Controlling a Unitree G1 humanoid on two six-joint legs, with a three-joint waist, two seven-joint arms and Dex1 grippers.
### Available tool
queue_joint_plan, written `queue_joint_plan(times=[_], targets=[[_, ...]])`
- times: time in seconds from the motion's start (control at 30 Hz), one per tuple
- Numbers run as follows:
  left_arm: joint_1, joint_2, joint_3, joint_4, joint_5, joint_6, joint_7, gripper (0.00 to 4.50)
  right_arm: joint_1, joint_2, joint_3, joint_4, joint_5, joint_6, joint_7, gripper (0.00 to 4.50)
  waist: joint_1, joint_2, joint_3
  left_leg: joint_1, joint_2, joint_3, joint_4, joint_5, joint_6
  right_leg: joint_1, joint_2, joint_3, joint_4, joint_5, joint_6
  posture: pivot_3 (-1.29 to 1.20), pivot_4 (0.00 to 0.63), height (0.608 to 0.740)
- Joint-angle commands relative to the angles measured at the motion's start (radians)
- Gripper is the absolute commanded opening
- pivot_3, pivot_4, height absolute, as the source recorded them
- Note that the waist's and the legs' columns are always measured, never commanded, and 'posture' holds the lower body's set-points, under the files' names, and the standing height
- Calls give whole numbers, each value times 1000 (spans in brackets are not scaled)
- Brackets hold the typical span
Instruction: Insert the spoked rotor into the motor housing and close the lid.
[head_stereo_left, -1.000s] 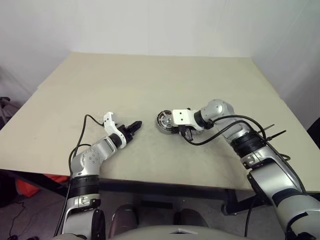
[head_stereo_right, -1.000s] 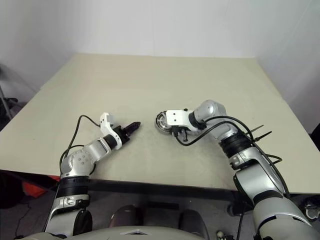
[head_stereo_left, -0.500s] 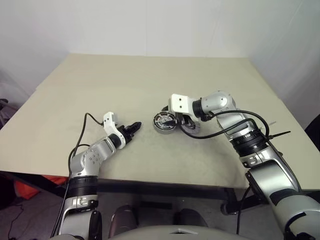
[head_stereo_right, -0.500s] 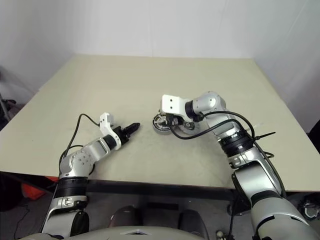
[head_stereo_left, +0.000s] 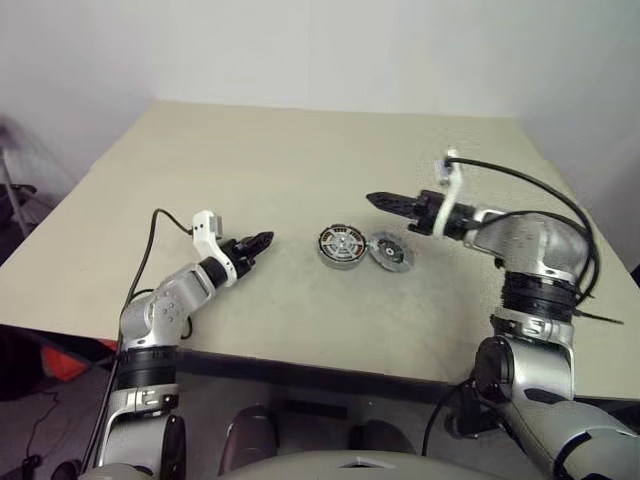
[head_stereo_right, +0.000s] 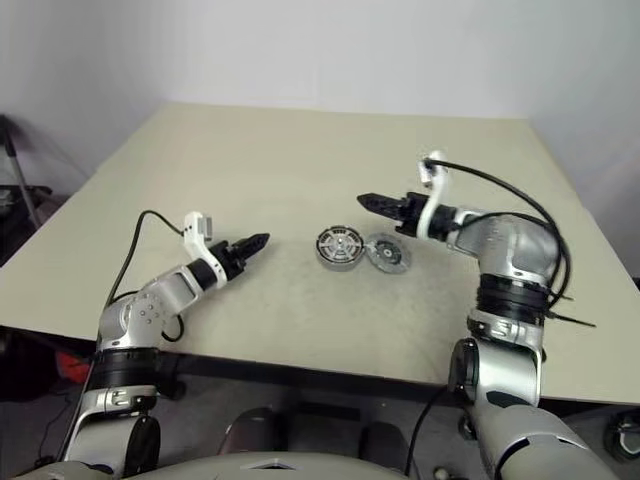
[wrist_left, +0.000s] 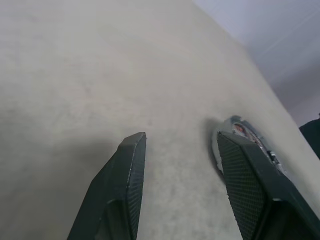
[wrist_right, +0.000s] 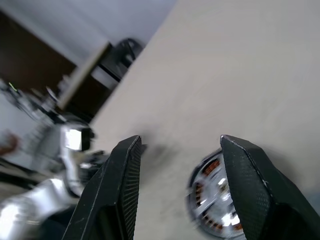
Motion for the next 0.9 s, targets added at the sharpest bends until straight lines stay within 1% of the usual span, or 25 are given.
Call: queue_joint_plan(times=[0.03,0.2,0.27,0.4,0.5,0.6,0.7,0.73,0.77,0.8,0.9], targets=[[-10,2,-25,-29,14,-39,-43,2408,42,42,-114,-104,48,97,-78,2570,3,0,0,0,0,0,0,0,-1,0,0,0,0,0,0,0,0,740],[12,7,-90,-101,42,-101,-117,2408,120,66,-194,-119,49,92,-145,2570,6,0,0,1,0,0,-3,3,-5,-1,0,0,0,0,0,0,0,740],[15,11,-103,-101,56,-112,-123,2408,156,64,-186,-133,56,86,-156,2570,7,0,0,2,-1,0,-6,4,-7,0,0,0,0,0,1,0,0,740],[18,10,-102,-84,71,-121,-119,2408,218,42,-174,-137,76,72,-156,2570,7,0,0,7,-2,0,-18,10,-17,0,0,0,-2,0,1,0,0,740],[21,9,-100,-85,73,-120,-118,2408,255,18,-162,-115,83,52,-160,2570,8,1,0,7,-1,-1,-20,10,-17,-1,2,0,-1,0,2,0,0,740],[25,7,-98,-89,77,-118,-111,2408,299,-4,-131,-106,105,27,-138,3074,11,1,0,7,-1,-1,-20,10,-17,-1,2,0,-2,0,2,0,0,740],[29,5,-97,-95,78,-116,-108,2408,310,-16,-124,-89,118,8,-140,3967,15,1,0,7,-1,-1,-20,10,-17,-1,2,0,-2,0,2,0,0,740],[29,5,-97,-96,78,-115,-107,2408,312,-20,-122,-79,116,-2,-146,4334,16,1,0,7,-1,-1,-20,10,-17,-1,2,0,-2,0,2,0,0,740],[28,5,-97,-94,80,-115,-105,2408,314,-24,-119,-57,104,-24,-161,4483,18,1,-1,7,-1,-1,-19,10,-17,-1,2,0,-2,0,1,0,0,740],[27,5,-97,-92,82,-114,-104,2408,314,-27,-118,-36,95,-41,-174,4483,20,1,-1,8,-1,-1,-19,10,-17,0,2,0,-2,-1,-1,0,0,740],[22,7,-96,-81,85,-115,-102,2408,317,-32,-101,-8,104,-61,-191,4483,22,1,-1,8,-1,-1,-18,10,-17,1,1,0,-2,-1,-1,0,0,740]])
